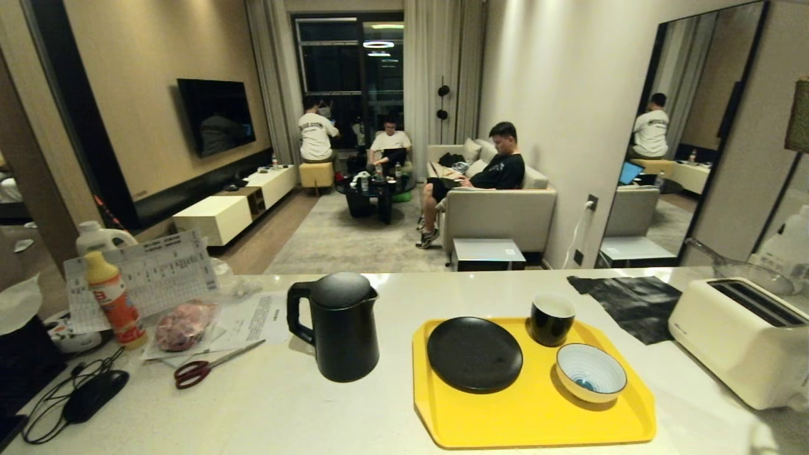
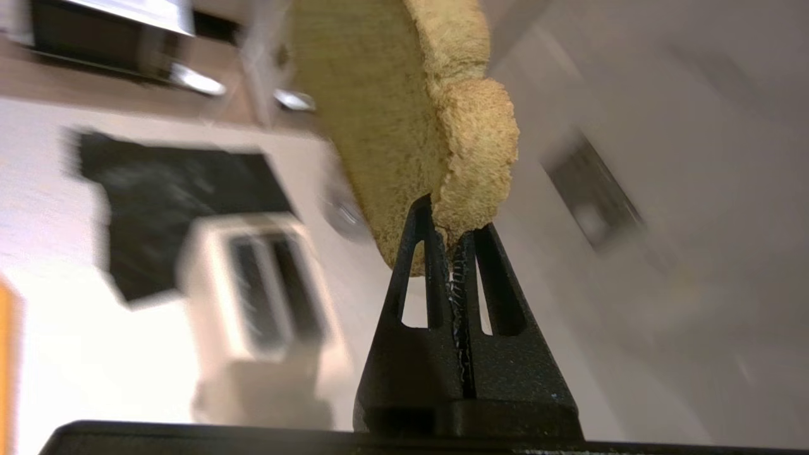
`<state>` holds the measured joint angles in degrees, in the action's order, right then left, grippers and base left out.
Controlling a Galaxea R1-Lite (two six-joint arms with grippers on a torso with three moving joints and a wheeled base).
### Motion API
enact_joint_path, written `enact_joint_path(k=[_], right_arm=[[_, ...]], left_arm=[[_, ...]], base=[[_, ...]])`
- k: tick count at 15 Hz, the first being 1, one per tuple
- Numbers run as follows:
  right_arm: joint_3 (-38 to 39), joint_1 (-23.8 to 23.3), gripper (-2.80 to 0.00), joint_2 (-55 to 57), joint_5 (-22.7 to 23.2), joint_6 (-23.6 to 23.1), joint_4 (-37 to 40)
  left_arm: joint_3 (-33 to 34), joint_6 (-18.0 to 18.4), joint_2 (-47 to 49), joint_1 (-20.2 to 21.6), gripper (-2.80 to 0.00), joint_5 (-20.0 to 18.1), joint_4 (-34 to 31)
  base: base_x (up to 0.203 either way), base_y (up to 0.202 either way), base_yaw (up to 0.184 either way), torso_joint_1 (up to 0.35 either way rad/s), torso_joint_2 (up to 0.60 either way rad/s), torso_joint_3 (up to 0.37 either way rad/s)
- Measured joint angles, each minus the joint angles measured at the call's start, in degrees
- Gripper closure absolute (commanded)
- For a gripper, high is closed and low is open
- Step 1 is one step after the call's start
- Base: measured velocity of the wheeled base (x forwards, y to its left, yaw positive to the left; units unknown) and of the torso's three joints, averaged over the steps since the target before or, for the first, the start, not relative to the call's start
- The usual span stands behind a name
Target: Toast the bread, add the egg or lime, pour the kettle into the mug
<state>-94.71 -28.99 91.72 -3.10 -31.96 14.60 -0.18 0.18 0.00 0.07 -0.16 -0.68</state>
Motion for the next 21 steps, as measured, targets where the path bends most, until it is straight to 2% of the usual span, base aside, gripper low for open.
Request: enact_joint_path(k=[6,14,17,21], right_arm=[[0.3,0.0,0.0,-0.1,0.0,-0.1,-0.1],[1.1,0.2,0.0,0.0,3.6,-1.4,-0.2],[1.2,0.5,0.0,0.0,6.0,-4.8,-0.2],[1.2,3.7,0.0,0.4,5.4,-8.0,0.1]], left_arm=[[0.0,0.0,0.0,0.0,0.0,0.0,0.0],[0.0,0.0,0.0,0.0,0.0,0.0,0.0],[0.0,0.0,0.0,0.0,0.0,0.0,0.0],[0.0,0.0,0.0,0.0,0.0,0.0,0.0]], base=[[0.001,0.008,-0.182,0.001,0.0,0.001],[0.0,0.0,-0.007,0.0,0.0,0.0],[0.0,0.0,0.0,0.0,0.0,0.0],[0.0,0.0,0.0,0.0,0.0,0.0]])
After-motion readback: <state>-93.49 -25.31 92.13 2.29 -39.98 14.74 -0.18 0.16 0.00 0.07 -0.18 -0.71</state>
